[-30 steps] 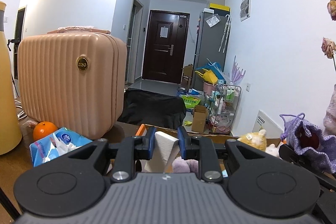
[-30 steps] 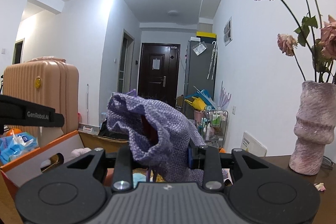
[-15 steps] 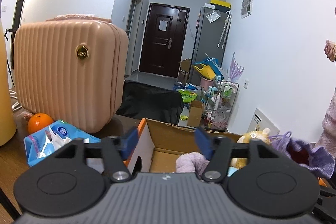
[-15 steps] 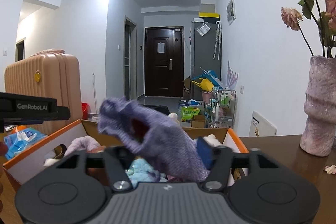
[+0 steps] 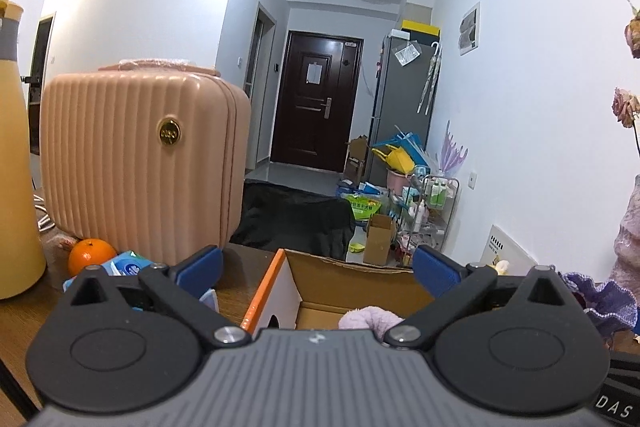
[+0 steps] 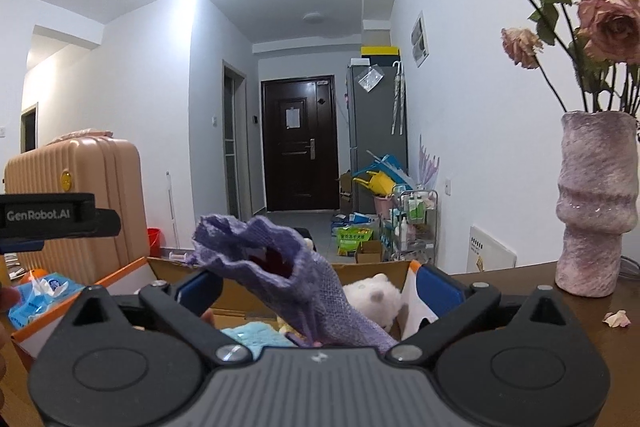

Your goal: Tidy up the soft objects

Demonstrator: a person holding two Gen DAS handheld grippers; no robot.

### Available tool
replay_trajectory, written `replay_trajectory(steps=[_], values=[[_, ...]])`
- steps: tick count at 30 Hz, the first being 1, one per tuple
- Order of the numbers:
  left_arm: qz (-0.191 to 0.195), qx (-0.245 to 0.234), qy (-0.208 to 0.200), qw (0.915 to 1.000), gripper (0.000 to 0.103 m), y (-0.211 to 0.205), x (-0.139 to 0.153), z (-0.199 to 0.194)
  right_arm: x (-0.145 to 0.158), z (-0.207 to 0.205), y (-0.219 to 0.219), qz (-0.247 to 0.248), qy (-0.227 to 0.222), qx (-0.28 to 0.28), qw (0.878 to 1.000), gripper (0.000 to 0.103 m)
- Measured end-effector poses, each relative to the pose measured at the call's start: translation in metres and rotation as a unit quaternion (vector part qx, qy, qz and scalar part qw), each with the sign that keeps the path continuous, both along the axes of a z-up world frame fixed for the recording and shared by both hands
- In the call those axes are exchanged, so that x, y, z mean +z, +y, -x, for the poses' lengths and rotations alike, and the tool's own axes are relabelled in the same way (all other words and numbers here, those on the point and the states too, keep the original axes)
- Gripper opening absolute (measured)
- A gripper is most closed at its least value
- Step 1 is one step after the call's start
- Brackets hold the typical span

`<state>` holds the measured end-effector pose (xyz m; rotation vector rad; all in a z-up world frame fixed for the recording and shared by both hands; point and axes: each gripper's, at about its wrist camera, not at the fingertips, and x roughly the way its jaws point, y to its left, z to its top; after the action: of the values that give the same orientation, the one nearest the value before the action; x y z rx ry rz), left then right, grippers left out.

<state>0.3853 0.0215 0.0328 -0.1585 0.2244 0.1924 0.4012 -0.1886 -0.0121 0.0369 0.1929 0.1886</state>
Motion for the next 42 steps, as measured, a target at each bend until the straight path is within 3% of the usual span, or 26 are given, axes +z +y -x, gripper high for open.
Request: replay_trajectory(steps=[12, 42], values=[[-0.015, -0.003, -0.013, 0.9998, 0.103, 0.0, 0.008, 0.046, 0.01, 0.046, -0.015, -0.011, -0.041, -0.025, 0.999, 0.103], [-0.038, -0.05, -0.006, 0.998, 0.103, 0.001, 0.005, 0.21, 0.019, 0.2, -0.054, 0.015, -0.025, -0.022, 0.999, 0.103]])
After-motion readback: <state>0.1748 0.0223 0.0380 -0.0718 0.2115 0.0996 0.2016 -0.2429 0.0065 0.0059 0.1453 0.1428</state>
